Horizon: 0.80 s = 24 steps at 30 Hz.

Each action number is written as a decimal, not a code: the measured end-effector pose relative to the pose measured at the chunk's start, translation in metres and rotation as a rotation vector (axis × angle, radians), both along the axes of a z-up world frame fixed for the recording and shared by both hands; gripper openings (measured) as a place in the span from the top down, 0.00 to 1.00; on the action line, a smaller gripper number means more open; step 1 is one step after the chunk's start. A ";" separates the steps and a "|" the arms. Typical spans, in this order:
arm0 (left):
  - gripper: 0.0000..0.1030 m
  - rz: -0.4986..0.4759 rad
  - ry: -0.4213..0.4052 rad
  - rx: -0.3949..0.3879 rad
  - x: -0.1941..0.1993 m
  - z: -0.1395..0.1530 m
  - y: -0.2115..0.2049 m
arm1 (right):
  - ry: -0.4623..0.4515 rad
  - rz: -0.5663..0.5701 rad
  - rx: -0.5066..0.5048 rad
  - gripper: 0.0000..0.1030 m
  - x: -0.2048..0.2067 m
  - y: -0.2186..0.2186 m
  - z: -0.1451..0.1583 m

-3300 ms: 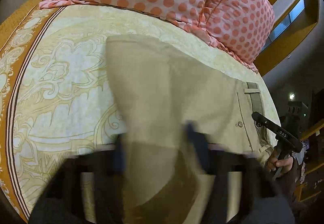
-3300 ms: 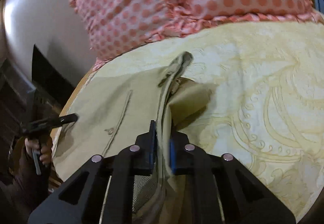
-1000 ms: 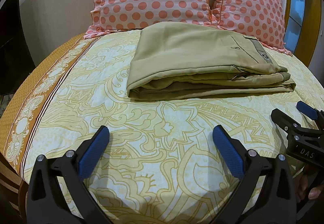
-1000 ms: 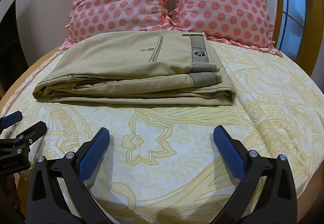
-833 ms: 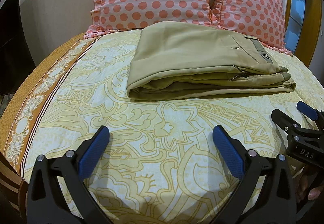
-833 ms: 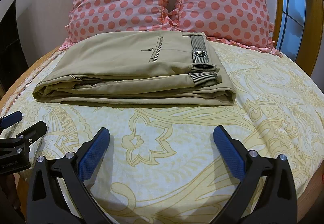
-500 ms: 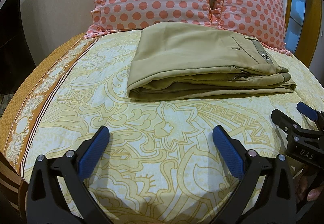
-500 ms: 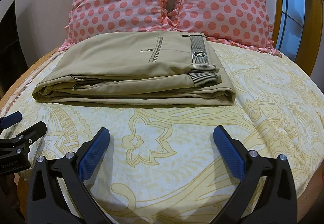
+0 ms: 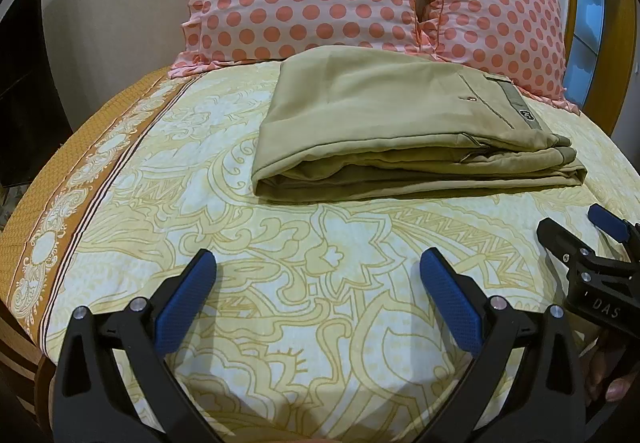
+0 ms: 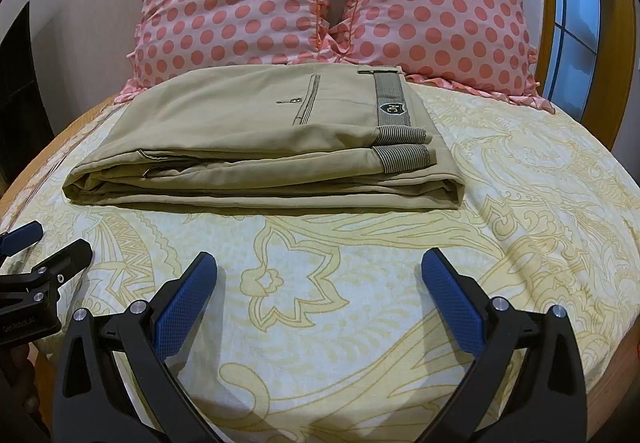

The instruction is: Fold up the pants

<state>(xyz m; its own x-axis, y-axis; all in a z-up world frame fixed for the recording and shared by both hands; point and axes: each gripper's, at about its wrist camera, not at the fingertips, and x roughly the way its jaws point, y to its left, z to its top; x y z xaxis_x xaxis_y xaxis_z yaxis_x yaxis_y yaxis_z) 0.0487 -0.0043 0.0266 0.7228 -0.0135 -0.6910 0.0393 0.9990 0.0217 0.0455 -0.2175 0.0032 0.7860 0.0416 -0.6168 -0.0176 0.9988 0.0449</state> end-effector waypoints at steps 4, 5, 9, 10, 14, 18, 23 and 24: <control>0.02 0.000 -0.002 -0.001 0.000 0.000 0.000 | -0.001 -0.001 0.000 0.01 0.000 0.000 0.000; 0.02 0.000 -0.001 0.000 0.000 0.000 0.000 | -0.001 0.000 0.000 0.01 0.000 0.000 0.000; 0.02 0.000 -0.002 -0.001 0.001 0.000 0.000 | -0.001 0.000 0.000 0.01 0.000 0.000 0.000; 0.02 0.001 -0.002 -0.001 0.000 0.000 0.000 | -0.003 0.000 0.000 0.01 0.000 0.000 0.000; 0.02 0.002 -0.002 -0.001 0.000 0.000 -0.001 | -0.003 -0.005 0.000 0.01 0.000 0.001 0.000; 0.02 0.003 -0.002 -0.001 0.001 0.000 -0.001 | -0.004 -0.005 0.000 0.01 0.000 0.001 0.000; 0.02 0.008 0.001 -0.002 0.001 0.000 -0.002 | -0.005 -0.007 0.000 0.01 0.000 0.001 0.001; 0.02 0.009 -0.001 -0.001 0.001 -0.001 -0.002 | -0.005 -0.006 0.000 0.01 0.000 0.001 0.000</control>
<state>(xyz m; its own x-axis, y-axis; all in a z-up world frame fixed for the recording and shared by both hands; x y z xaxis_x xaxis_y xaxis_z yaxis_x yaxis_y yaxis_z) 0.0498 -0.0062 0.0261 0.7233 -0.0080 -0.6905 0.0303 0.9993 0.0202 0.0458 -0.2170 0.0036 0.7892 0.0368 -0.6130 -0.0118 0.9989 0.0448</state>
